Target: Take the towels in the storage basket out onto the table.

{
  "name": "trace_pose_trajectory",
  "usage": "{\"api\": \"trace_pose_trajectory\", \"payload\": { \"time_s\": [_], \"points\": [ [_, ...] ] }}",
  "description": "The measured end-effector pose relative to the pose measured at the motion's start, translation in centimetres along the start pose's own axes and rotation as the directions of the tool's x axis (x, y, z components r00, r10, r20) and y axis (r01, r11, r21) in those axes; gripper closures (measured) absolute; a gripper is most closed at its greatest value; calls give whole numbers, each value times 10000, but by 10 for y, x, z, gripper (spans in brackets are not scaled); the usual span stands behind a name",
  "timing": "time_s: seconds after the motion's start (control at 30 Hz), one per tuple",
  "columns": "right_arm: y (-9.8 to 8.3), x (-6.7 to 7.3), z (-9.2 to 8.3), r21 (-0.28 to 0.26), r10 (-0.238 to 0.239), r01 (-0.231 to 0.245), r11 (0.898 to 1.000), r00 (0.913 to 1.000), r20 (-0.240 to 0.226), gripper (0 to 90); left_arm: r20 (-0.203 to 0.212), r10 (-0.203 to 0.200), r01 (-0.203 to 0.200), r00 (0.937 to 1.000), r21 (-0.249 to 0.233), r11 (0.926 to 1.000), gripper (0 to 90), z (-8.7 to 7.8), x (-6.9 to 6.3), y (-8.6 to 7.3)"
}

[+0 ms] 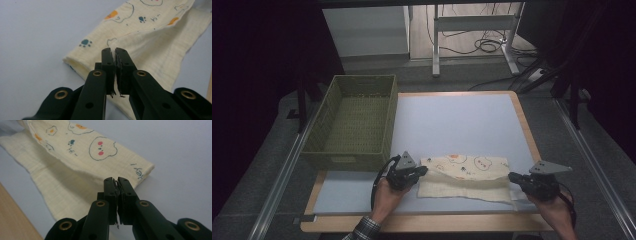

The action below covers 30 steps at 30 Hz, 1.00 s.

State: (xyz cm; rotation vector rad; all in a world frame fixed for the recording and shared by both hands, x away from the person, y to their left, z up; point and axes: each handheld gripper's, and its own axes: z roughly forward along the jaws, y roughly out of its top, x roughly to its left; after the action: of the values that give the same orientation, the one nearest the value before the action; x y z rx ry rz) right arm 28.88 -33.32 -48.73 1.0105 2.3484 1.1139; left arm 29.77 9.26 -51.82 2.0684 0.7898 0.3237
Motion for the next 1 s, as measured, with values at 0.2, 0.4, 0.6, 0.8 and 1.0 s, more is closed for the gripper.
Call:
{"api": "trace_pose_trajectory", "payload": {
  "time_s": [0.2,0.4,0.6,0.8,1.0],
  "points": [
    [-13,15,-2,212,-184,191,9996,9992,-353,861,-386,566,-553,9977,326,9979,858,-5,-9,-8],
    [-25,26,1,475,-221,249,9986,9981,-581,859,211,234,-242,9995,367,9990,852,-10,-14,-18],
    [-36,26,-4,430,317,-281,9987,9959,-848,821,1544,-1176,1131,9810,377,9929,706,-18,-7,-39],
    [-31,20,-20,122,396,-389,9992,9972,-635,763,1203,-1400,1371,9828,316,9900,564,-36,-1,-43],
    [-21,11,-15,35,494,-493,9988,9975,-514,721,654,-1301,1287,9893,251,9914,502,-27,4,-25]
  ]
}}
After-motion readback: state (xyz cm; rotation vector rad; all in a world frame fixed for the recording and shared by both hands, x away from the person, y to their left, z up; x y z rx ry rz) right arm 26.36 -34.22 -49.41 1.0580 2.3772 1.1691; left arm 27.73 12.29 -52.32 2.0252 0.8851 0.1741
